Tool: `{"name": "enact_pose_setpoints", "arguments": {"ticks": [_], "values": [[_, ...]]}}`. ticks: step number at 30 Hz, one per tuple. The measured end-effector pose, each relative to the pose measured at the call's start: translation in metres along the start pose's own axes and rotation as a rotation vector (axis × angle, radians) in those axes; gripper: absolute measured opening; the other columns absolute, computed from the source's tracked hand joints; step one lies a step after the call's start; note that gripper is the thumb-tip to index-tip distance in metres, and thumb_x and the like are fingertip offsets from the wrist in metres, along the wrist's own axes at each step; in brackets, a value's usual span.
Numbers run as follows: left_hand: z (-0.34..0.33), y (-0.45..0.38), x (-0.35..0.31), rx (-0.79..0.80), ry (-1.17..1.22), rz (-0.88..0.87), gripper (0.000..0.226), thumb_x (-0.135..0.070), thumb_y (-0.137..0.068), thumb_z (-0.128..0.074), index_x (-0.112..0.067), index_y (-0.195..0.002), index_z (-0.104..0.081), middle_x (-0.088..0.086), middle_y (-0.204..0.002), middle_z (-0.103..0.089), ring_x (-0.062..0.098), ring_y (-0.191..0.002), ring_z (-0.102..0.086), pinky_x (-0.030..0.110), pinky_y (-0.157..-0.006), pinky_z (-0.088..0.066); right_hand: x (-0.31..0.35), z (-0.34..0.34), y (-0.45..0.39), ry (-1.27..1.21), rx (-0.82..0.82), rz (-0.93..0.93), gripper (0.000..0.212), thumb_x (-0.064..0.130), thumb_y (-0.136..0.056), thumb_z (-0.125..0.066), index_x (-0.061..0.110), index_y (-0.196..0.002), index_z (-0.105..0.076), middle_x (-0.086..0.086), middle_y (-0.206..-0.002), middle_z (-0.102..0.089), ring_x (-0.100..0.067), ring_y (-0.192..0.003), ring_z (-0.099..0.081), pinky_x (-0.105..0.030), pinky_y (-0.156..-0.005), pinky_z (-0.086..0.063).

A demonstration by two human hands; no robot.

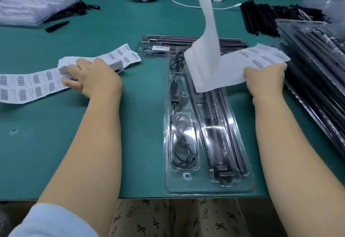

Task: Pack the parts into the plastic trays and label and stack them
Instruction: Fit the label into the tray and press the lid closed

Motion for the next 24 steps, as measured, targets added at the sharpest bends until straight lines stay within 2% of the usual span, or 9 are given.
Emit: {"name": "enact_pose_setpoints", "arguments": {"ticks": [2, 5, 11, 13, 15, 17, 19, 22, 24], "values": [[0.001, 0.001, -0.002, 0.031, 0.025, 0.003, 0.043, -0.004, -0.081, -0.048, -0.025, -0.115, -0.063, 0.012, -0.127, -0.045, 0.034, -0.13, -0.025, 0.056, -0.109, -0.015, 0.0, 0.0, -0.001, 0.136, -0.004, 0.053, 0.081, 0.014, -0.081, -0.058, -0.006, -0.142, -0.01, -0.013, -0.126, -0.05, -0.028, -0.111, -0.053, -0.034, -0.084, -0.05], [0.007, 0.003, -0.006, 0.02, 0.077, -0.05, 0.043, -0.007, -0.085, -0.046, -0.031, -0.113, -0.066, 0.01, -0.121, -0.049, 0.033, -0.125, -0.031, 0.055, -0.107, -0.017, -0.004, 0.001, -0.006, 0.27, 0.006, 0.025, 0.097, 0.017, -0.082, -0.059, -0.007, -0.145, 0.011, -0.017, -0.137, -0.044, -0.03, -0.118, -0.05, -0.034, -0.084, -0.045], [0.044, 0.022, -0.024, -0.148, 0.623, -0.341, 0.022, -0.023, -0.094, -0.042, -0.011, -0.094, -0.061, 0.004, -0.094, -0.06, 0.025, -0.087, -0.05, 0.027, -0.069, -0.029, 0.012, 0.006, 0.008, 0.462, 0.009, 0.225, 0.058, 0.017, -0.08, -0.063, 0.013, -0.135, -0.044, -0.011, -0.13, -0.046, -0.03, -0.105, -0.052, -0.03, -0.075, -0.035], [0.05, 0.031, -0.028, -0.037, 0.906, -0.302, 0.018, -0.02, -0.092, -0.043, -0.016, -0.074, -0.047, -0.004, -0.078, -0.059, 0.021, -0.071, -0.056, 0.026, -0.058, -0.036, 0.032, 0.005, 0.023, 0.319, 0.043, 0.44, 0.041, 0.022, -0.083, -0.057, 0.019, -0.123, -0.059, 0.002, -0.098, -0.056, -0.019, -0.088, -0.051, -0.027, -0.073, -0.036], [0.056, 0.034, -0.024, 0.061, 1.21, -0.176, 0.02, -0.014, -0.092, -0.042, -0.016, -0.071, -0.043, -0.003, -0.072, -0.061, 0.016, -0.056, -0.061, 0.023, -0.047, -0.041, 0.053, -0.005, 0.051, 0.145, 0.282, 0.658, 0.032, 0.035, -0.082, -0.058, 0.027, -0.112, -0.067, 0.014, -0.077, -0.049, -0.007, -0.075, -0.047, -0.023, -0.071, -0.037], [0.062, 0.031, -0.013, 0.11, 1.473, -0.033, 0.016, -0.011, -0.093, -0.042, -0.011, -0.08, -0.049, -0.002, -0.069, -0.064, 0.013, -0.051, -0.061, 0.021, -0.045, -0.042, 0.059, -0.027, 0.085, 0.227, 0.647, 0.799, 0.034, 0.053, -0.077, -0.062, 0.039, -0.107, -0.067, 0.018, -0.088, -0.052, 0.001, -0.085, -0.048, -0.017, -0.078, -0.037], [0.066, 0.027, -0.006, 0.2, 1.759, 0.054, 0.011, -0.015, -0.096, -0.046, -0.01, -0.089, -0.053, -0.003, -0.067, -0.064, 0.013, -0.055, -0.06, 0.021, -0.052, -0.045, 0.048, -0.049, 0.103, 0.497, 0.832, 0.866, 0.043, 0.062, -0.072, -0.06, 0.041, -0.109, -0.067, 0.016, -0.105, -0.052, -0.005, -0.105, -0.044, -0.026, -0.095, -0.037], [0.07, 0.036, -0.017, 0.494, 1.924, -0.057, 0.013, -0.023, -0.097, -0.048, -0.013, -0.094, -0.055, -0.005, -0.072, -0.069, 0.013, -0.06, -0.061, 0.02, -0.059, -0.048, 0.046, -0.057, 0.096, 0.585, 0.702, 0.889, 0.048, 0.056, -0.084, -0.054, 0.029, -0.122, -0.063, 0.006, -0.122, -0.053, -0.018, -0.121, -0.04, -0.04, -0.107, -0.031], [0.073, 0.052, -0.03, 0.66, 1.784, -0.267, 0.014, -0.024, -0.095, -0.047, -0.013, -0.097, -0.057, -0.005, -0.075, -0.071, 0.012, -0.061, -0.063, 0.021, -0.058, -0.05, 0.048, -0.056, 0.095, 0.541, 0.678, 0.915, 0.048, 0.05, -0.09, -0.052, 0.019, -0.125, -0.061, 0.001, -0.129, -0.056, -0.015, -0.122, -0.043, -0.025, -0.105, -0.028]]}}
Point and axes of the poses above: each hand's wrist, its own y-axis away from the middle knuckle, its own z-axis out of the back of the hand, x = y × z, the point moved 6 cm from there along -y, towards the middle knuckle
